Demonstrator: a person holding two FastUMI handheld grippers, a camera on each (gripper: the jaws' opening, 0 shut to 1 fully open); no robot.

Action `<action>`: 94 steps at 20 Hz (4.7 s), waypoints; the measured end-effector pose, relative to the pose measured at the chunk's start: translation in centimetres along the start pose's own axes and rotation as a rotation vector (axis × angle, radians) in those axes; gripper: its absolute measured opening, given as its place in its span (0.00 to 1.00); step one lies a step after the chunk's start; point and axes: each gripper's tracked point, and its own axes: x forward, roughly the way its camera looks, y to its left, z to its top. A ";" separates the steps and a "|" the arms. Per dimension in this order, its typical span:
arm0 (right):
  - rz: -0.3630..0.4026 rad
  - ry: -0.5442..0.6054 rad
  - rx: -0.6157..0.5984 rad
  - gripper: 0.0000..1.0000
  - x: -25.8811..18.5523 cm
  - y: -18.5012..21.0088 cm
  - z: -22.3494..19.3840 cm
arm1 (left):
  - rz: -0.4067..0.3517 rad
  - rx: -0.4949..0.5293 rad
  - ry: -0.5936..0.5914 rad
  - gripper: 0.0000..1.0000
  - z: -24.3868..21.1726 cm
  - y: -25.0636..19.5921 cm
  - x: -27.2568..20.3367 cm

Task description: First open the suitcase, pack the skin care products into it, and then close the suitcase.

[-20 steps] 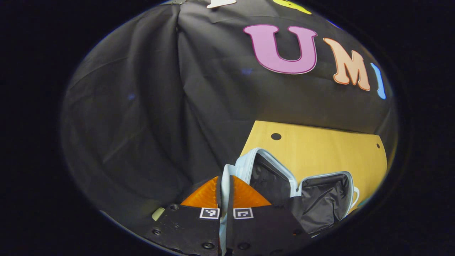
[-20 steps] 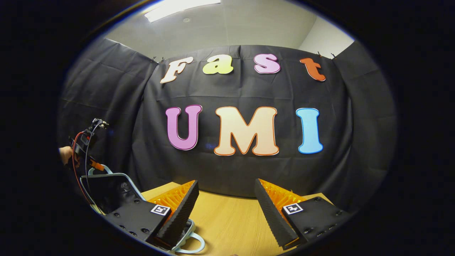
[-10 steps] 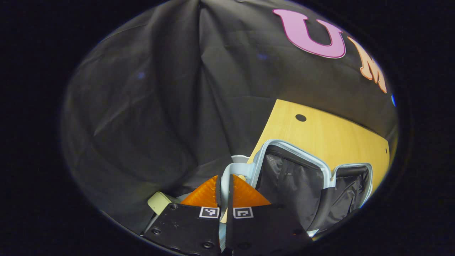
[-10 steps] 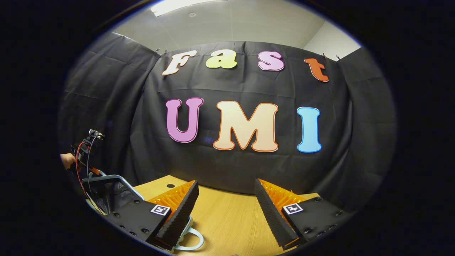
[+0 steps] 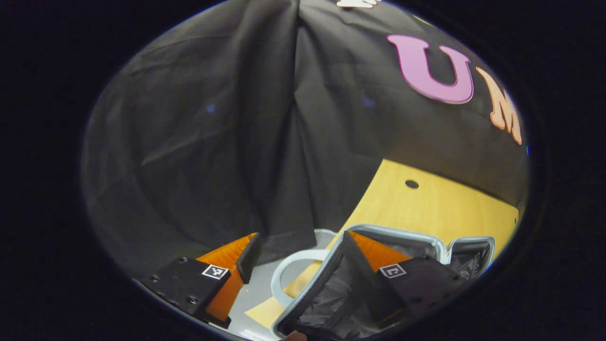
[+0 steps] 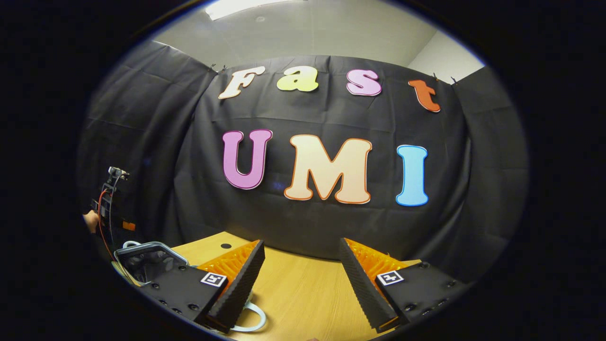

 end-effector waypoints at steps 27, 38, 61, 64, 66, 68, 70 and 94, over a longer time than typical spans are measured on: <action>-0.121 -0.134 0.121 0.98 -8.4 -18.8 0.1 | -0.663 0.061 -0.173 0.95 -2.4 -41.8 -33.4; -0.115 -0.068 0.078 1.00 -11.7 -23.8 -3.2 | -0.812 0.153 0.069 0.95 -17.8 -50.5 -38.2; 0.069 0.125 0.050 0.99 -13.8 -16.4 -15.4 | -0.766 0.175 0.123 0.24 -19.5 -49.6 -37.5; 0.115 0.176 0.030 0.99 -13.9 -14.6 -19.0 | -0.755 0.157 0.087 0.24 -16.7 -48.5 -38.6; 0.128 0.236 0.026 0.99 -14.0 -13.9 -22.3 | -0.741 0.156 0.068 0.24 -15.2 -47.6 -39.2; 0.131 0.285 0.023 1.00 -14.0 -13.4 -25.3 | -0.714 0.168 0.041 0.25 -13.8 -46.6 -39.3; 0.152 0.358 0.019 0.98 -14.5 -12.6 -28.1 | -0.681 0.173 0.027 0.25 -13.0 -45.6 -39.0; 0.431 0.492 0.214 0.44 -9.7 4.3 -19.1 | -0.379 0.273 0.423 0.25 -17.0 -28.2 -23.0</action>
